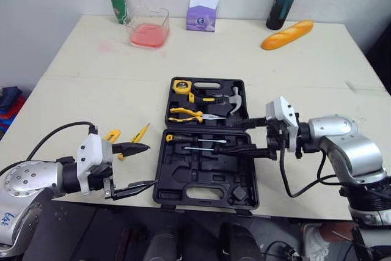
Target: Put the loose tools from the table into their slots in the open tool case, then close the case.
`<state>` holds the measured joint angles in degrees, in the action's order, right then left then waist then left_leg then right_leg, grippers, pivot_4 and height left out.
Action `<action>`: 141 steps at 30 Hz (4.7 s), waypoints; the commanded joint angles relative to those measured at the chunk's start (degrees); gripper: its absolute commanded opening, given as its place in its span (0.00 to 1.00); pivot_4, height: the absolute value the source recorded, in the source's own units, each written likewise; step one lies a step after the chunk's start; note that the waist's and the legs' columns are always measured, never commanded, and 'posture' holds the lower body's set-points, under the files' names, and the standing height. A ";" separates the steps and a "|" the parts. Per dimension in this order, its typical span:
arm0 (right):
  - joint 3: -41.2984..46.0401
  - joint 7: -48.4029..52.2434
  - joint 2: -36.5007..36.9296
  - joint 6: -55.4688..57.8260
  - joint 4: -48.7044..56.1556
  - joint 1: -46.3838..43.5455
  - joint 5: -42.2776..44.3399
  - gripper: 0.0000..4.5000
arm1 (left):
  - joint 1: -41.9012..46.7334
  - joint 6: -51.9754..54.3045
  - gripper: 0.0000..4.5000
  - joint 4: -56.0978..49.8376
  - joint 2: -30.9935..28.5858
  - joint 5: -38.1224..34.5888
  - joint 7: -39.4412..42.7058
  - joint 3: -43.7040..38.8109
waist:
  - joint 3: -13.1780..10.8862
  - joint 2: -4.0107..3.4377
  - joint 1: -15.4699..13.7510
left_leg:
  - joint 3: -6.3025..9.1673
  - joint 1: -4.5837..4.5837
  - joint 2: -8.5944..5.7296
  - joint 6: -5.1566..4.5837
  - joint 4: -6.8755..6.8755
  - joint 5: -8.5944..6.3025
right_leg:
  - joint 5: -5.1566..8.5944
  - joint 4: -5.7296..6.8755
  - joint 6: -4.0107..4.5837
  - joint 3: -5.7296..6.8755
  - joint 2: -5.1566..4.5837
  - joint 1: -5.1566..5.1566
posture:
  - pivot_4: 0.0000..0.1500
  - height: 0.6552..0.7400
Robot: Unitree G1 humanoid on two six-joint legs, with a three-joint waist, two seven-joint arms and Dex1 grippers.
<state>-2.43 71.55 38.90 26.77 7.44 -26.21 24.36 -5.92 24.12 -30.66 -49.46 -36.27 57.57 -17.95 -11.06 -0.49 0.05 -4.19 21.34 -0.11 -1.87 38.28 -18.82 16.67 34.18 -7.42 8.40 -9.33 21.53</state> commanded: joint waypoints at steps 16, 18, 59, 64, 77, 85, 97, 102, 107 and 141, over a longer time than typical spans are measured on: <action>-6.17 -3.44 -7.64 -17.86 -8.21 1.67 -7.84 0.01 | 3.23 -1.27 1.00 0.71 0.30 0.62 0.19 1.15 | 0.00 -0.01 0.09 | -0.06 -0.05 0.00 0.01 -0.01 0.00 | 0.00 0.02 0.00 -0.09 0.01 0.02 | 1.00 1.00; -6.70 -4.28 -8.51 -18.30 -9.96 1.65 -8.49 0.01 | 3.82 -1.08 1.00 1.03 0.21 0.42 0.12 0.91 | 0.00 -0.01 0.08 | -0.06 -0.05 0.00 0.01 -0.01 0.00 | 0.00 0.02 0.00 -0.09 0.01 0.02 | 1.00 1.00; -2.55 -4.38 -9.13 -17.80 -10.20 3.66 -2.48 0.01 | 0.57 -1.49 1.00 -0.71 1.89 -0.06 -3.46 -1.08 | 0.72 0.61 0.11 | -0.06 -0.24 0.14 0.17 -0.05 -0.07 | 0.11 0.22 0.20 -0.59 0.03 0.03 | 1.00 1.00; 6.06 -2.29 -3.94 -15.83 -7.69 6.60 3.48 0.01 | -1.08 -3.97 1.00 1.91 3.44 1.56 -3.91 -3.99 | 0.48 0.39 -0.07 | -0.06 -0.12 0.08 0.11 -0.06 -0.10 | 0.10 0.10 0.19 -0.55 0.01 0.04 | 1.00 1.00; 32.54 -8.22 11.92 -26.54 -21.06 18.28 0.60 0.95 | -6.50 -15.88 1.00 31.13 -0.89 8.46 -1.28 -26.45 | 0.33 0.27 0.05 | -0.30 -0.18 0.11 -0.06 -0.17 -0.24 | 0.07 -0.07 0.12 -0.07 -0.08 0.05 | 1.00 1.00; 45.42 -20.78 10.60 -32.86 -33.84 20.98 0.85 0.98 | -7.65 -21.46 1.00 44.95 -1.48 10.80 -4.60 -34.27 | 0.29 0.24 0.12 | -0.32 -0.17 0.14 -0.03 -0.23 -0.33 | 0.08 -0.19 0.12 -0.02 -0.12 0.05 | 1.00 1.00; 40.72 -27.19 14.40 -45.40 -51.98 17.45 -6.29 0.98 | -8.07 -23.67 1.00 50.86 -1.24 10.66 -8.06 -35.44 | 0.23 0.13 1.77 | -0.44 -0.36 0.27 0.11 -0.24 -0.43 | 0.06 -0.22 0.16 -0.22 -0.38 0.08 | 1.00 1.00; 38.49 -18.35 12.55 -46.69 -51.40 13.96 -1.80 0.98 | -8.12 -22.45 1.00 46.67 -0.43 9.15 -7.66 -34.68 | 0.15 0.02 1.90 | -0.68 -0.50 0.40 0.10 -0.25 -0.43 | 0.07 -0.09 0.20 -0.45 -0.26 0.10 | 1.00 1.00; 35.40 -8.51 11.78 -37.00 -42.54 12.04 4.77 0.98 | -10.24 -18.20 1.00 38.15 -0.21 6.66 -6.10 -34.04 | 0.14 0.02 1.71 | -0.92 -0.60 0.43 0.00 -0.24 -0.49 | 0.05 0.02 0.18 -0.65 -0.24 0.09 | 1.00 1.00; 15.23 7.52 -1.92 -26.44 -2.95 13.75 12.98 0.98 | 6.95 34.45 1.00 1.84 1.22 0.29 -33.05 -1.22 | 0.08 0.00 0.57 | -1.15 -0.73 0.87 0.31 -0.18 -0.63 | 0.09 -0.04 0.28 -1.09 0.76 0.13 | 1.00 1.00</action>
<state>12.10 79.11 36.94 0.20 2.17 -12.27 35.99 0.30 58.82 -28.04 -48.68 -37.51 25.91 -19.64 -10.98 -0.49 0.62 -5.36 20.61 0.77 -1.56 38.12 -19.45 16.76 34.14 -7.14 7.28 -8.57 21.67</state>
